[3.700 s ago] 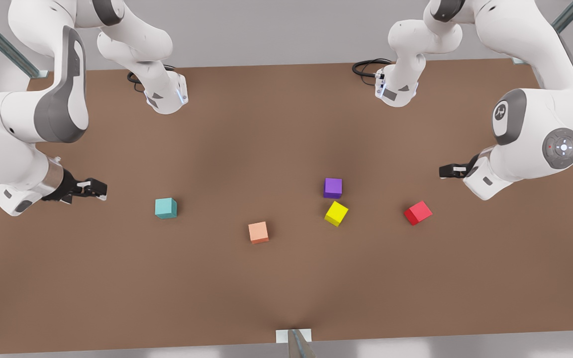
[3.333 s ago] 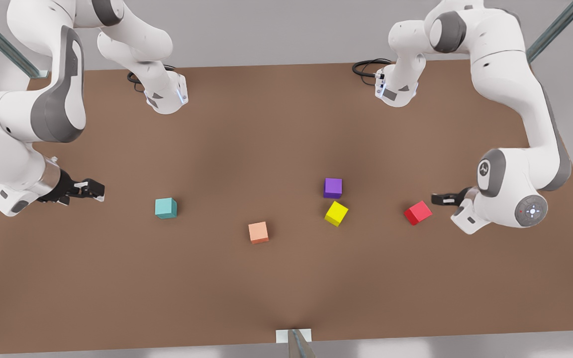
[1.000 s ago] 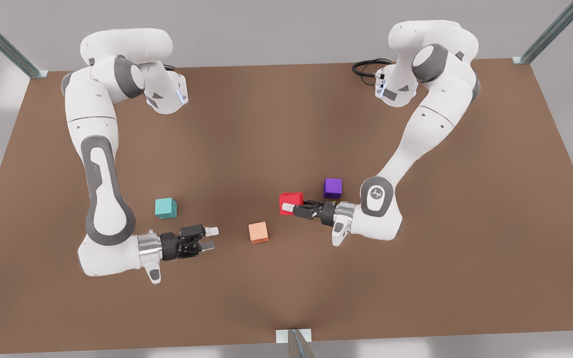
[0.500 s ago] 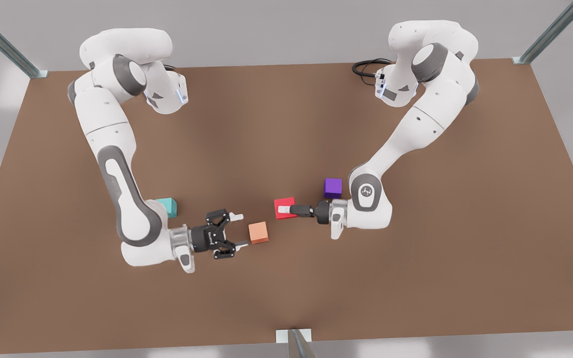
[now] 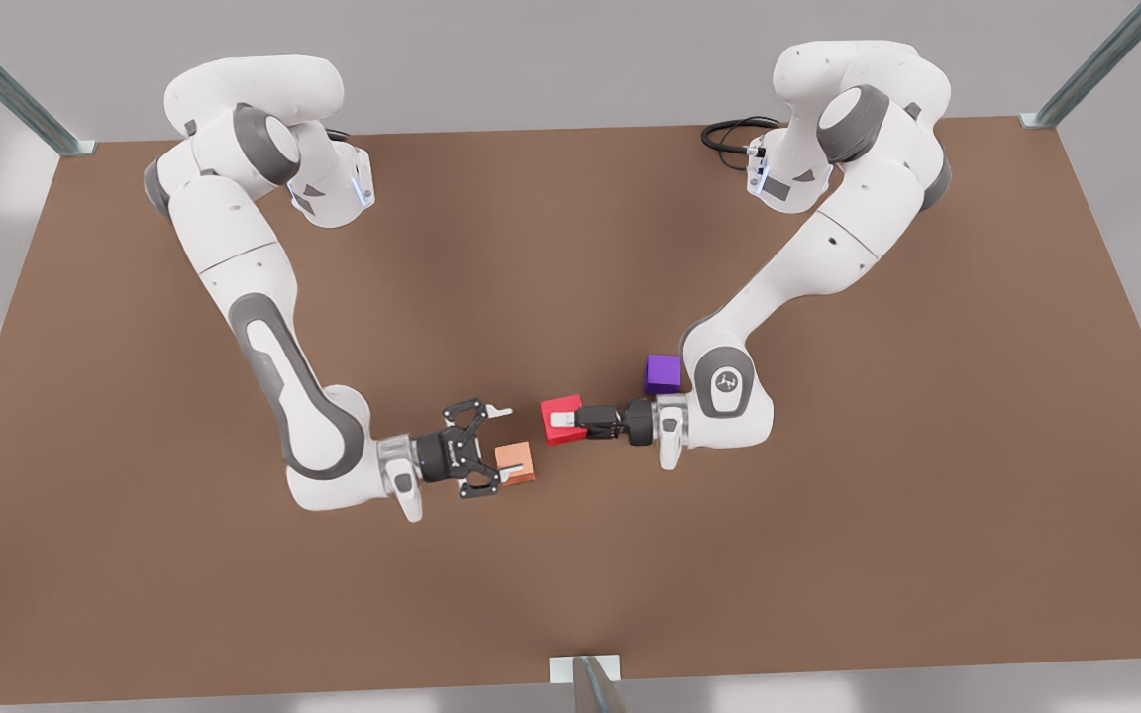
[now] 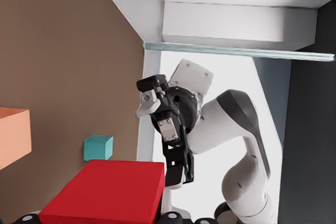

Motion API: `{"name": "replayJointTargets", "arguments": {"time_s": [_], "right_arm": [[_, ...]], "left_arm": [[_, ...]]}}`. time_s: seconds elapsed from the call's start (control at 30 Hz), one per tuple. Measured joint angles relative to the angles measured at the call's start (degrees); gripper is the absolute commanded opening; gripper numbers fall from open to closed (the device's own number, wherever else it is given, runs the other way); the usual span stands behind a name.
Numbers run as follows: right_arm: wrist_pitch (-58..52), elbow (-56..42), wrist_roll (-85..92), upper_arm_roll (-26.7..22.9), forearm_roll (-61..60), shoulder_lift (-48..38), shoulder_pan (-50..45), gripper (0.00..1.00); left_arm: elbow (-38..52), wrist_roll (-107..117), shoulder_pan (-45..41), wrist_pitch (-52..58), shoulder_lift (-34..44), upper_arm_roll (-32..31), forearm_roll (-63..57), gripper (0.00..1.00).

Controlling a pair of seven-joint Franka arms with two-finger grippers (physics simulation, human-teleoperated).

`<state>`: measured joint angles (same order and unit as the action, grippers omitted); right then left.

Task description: Pick up red wooden cube and pass to hand red wooden cube and place in blue wooden cube

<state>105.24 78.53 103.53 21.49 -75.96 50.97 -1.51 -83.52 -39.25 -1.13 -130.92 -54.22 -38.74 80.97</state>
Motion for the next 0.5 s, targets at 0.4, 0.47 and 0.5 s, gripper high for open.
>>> {"name": "replayJointTargets", "arguments": {"time_s": [0.4, 0.47, 0.5], "right_arm": [[0.91, 1.90, 12.25, 2.00, -3.55, -0.03, 0.01, 1.00], [0.87, 2.33, 13.63, 2.25, -3.72, -0.04, 0.02, 1.00], [0.85, 2.61, 14.27, 2.40, -3.78, -0.02, 0.01, 1.00]], "left_arm": [[0.35, -5.47, -0.69, -2.84, -0.78, -0.19, 1.88, 0.53], [0.35, -6.08, -0.67, -3.22, -0.79, -0.31, 1.92, 0.53], [0.35, -6.36, -0.65, -3.37, -0.79, -0.33, 1.94, 0.53]]}}
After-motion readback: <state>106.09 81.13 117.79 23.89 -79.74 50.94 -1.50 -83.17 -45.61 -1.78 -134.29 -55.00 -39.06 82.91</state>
